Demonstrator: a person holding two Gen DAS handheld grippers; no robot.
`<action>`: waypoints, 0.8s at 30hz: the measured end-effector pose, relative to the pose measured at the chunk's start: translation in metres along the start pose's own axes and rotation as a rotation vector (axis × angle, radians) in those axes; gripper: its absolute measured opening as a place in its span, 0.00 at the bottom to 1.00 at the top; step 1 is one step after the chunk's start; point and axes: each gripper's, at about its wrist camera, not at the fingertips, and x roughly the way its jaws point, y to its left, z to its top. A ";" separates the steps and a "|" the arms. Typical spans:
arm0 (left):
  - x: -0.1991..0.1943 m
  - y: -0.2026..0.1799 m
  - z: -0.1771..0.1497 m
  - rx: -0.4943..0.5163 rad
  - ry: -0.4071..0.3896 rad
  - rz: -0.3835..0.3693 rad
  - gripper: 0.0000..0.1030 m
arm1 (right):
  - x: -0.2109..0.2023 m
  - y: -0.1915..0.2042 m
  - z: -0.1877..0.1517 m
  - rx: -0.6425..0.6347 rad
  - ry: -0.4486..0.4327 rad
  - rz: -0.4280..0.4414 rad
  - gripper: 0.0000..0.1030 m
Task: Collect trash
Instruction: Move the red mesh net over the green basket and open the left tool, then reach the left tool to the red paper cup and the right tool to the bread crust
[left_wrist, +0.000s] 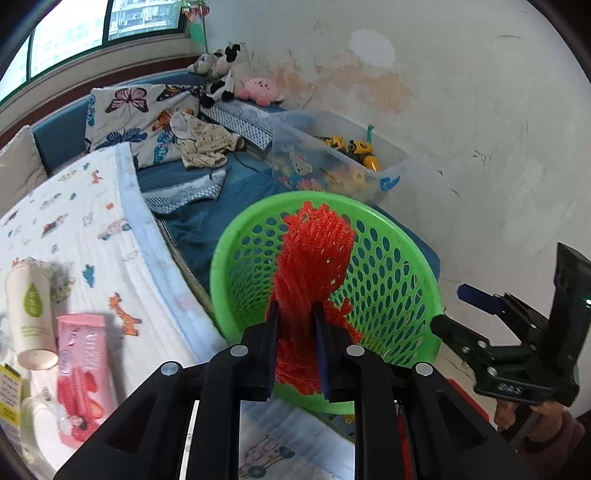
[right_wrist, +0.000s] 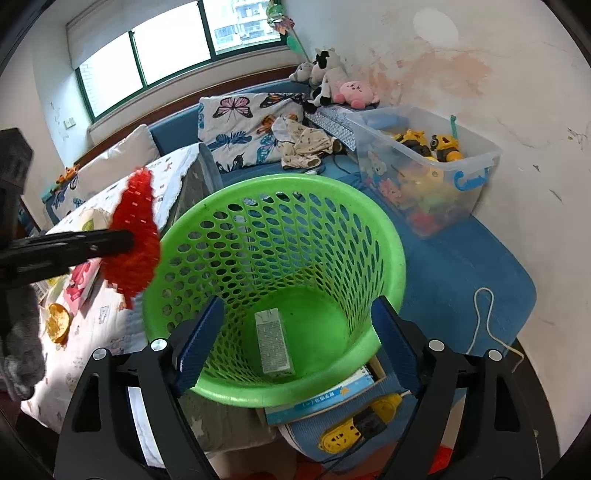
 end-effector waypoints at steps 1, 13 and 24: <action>0.003 -0.001 0.000 -0.003 0.009 0.002 0.20 | -0.002 0.000 -0.001 0.002 -0.002 0.001 0.80; -0.008 0.005 -0.011 -0.033 -0.012 -0.015 0.54 | -0.013 0.011 -0.007 0.002 -0.007 0.029 0.80; -0.080 0.040 -0.048 -0.071 -0.107 0.117 0.54 | -0.023 0.061 -0.010 -0.064 -0.012 0.097 0.81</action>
